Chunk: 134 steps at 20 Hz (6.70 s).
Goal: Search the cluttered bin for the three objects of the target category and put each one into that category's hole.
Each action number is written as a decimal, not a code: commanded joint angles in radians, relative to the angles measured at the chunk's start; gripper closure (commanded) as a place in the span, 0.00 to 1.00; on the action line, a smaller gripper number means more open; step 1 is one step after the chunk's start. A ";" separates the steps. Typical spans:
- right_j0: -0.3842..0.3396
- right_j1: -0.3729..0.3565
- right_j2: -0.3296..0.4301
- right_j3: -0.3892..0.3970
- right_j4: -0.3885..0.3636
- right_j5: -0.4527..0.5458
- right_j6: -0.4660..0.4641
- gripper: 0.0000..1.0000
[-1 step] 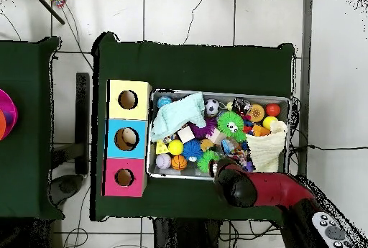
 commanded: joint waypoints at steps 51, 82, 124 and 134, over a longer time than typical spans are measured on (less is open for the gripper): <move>-0.054 0.034 0.058 -0.149 -0.199 0.105 0.057 0.00; -0.055 0.011 0.022 -0.160 -0.229 0.124 0.029 0.00; -0.145 0.137 0.059 -0.123 -0.266 -0.125 0.046 0.00; -0.382 0.138 0.361 -0.002 -0.242 -0.109 0.002 0.00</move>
